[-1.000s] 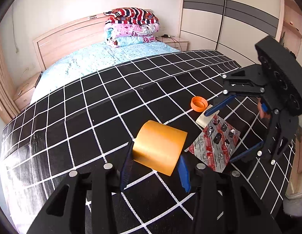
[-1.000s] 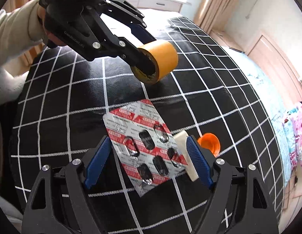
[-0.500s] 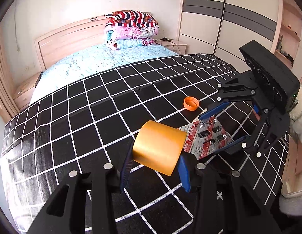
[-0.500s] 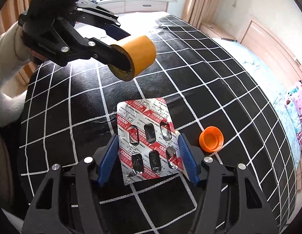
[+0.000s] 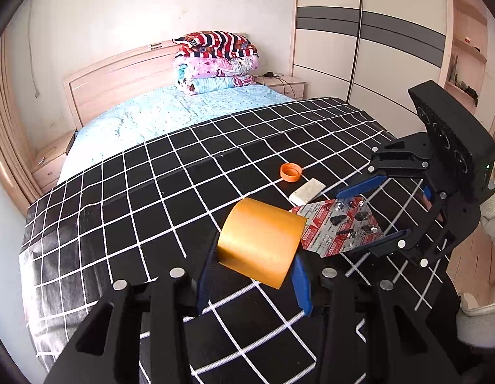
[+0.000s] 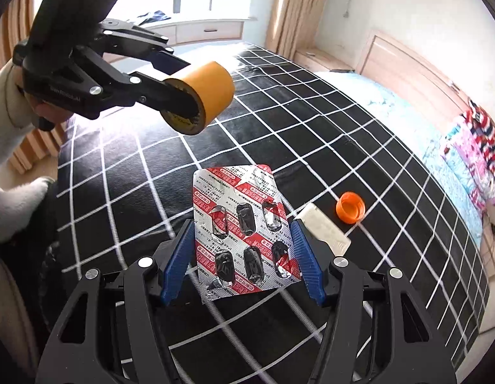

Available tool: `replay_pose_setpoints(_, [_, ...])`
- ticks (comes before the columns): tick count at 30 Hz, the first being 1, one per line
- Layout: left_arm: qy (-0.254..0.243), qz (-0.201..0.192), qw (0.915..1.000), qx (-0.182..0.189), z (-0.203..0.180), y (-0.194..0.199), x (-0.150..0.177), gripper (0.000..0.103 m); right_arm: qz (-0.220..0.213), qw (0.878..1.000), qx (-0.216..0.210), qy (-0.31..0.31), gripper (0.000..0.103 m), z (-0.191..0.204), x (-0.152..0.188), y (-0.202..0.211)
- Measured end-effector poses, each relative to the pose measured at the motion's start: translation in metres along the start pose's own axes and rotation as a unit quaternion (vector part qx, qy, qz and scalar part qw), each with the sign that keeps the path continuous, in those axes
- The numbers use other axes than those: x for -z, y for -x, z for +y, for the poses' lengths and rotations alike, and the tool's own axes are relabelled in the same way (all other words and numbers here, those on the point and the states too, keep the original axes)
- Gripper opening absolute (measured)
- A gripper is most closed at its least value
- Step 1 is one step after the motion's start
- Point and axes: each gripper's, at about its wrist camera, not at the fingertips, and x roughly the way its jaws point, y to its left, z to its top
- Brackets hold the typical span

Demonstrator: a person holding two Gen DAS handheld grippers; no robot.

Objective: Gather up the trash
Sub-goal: 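Lift the tape roll and blister pack and carry them toward the bin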

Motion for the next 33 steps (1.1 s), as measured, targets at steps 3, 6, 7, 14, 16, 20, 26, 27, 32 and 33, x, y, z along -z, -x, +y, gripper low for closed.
replay_pose_setpoints(3, [-0.007,-0.002,1.0,-0.002,-0.009,0.01,0.006,0.04,-0.001,1.0,0.002,-0.027,0.061,0.013,0.006,0.009])
replay_pose_setpoints(6, [-0.013,-0.003,0.9999,-0.004,-0.02,0.021,0.013,0.04,-0.005,1.0,0.006,-0.022,0.061,0.035,0.015,0.021])
replay_pose_setpoints(7, [-0.015,-0.004,0.9999,-0.003,-0.024,0.026,0.016,0.04,-0.009,1.0,0.003,-0.023,0.061,0.043,0.018,0.028])
replay_pose_setpoints(14, [-0.033,-0.013,0.9994,0.004,-0.049,0.053,0.034,0.04,-0.008,1.0,-0.012,-0.011,0.061,0.091,0.04,0.051])
replay_pose_setpoints(16, [-0.037,-0.015,0.9992,0.006,-0.056,0.06,0.04,0.04,-0.013,1.0,-0.016,-0.014,0.061,0.104,0.045,0.056])
replay_pose_setpoints(20, [-0.043,-0.017,0.9989,0.009,-0.074,0.073,0.056,0.038,-0.028,1.0,0.006,-0.007,0.061,0.127,0.056,0.064])
replay_pose_setpoints(26, [-0.03,-0.005,0.9992,0.025,-0.091,0.08,0.089,0.032,-0.025,0.999,0.03,-0.034,0.061,0.154,0.081,0.059])
replay_pose_setpoints(27, [-0.026,-0.003,0.9992,0.029,-0.093,0.079,0.096,0.03,-0.018,0.999,0.03,-0.04,0.061,0.16,0.086,0.056])
replay_pose_setpoints(32, [-0.006,0.015,0.9989,0.043,-0.095,0.07,0.116,0.027,-0.015,0.998,0.002,-0.06,0.061,0.174,0.104,0.046])
replay_pose_setpoints(33, [-0.005,0.019,0.9986,0.05,-0.096,0.069,0.12,0.027,-0.015,0.998,-0.003,-0.059,0.061,0.177,0.106,0.045])
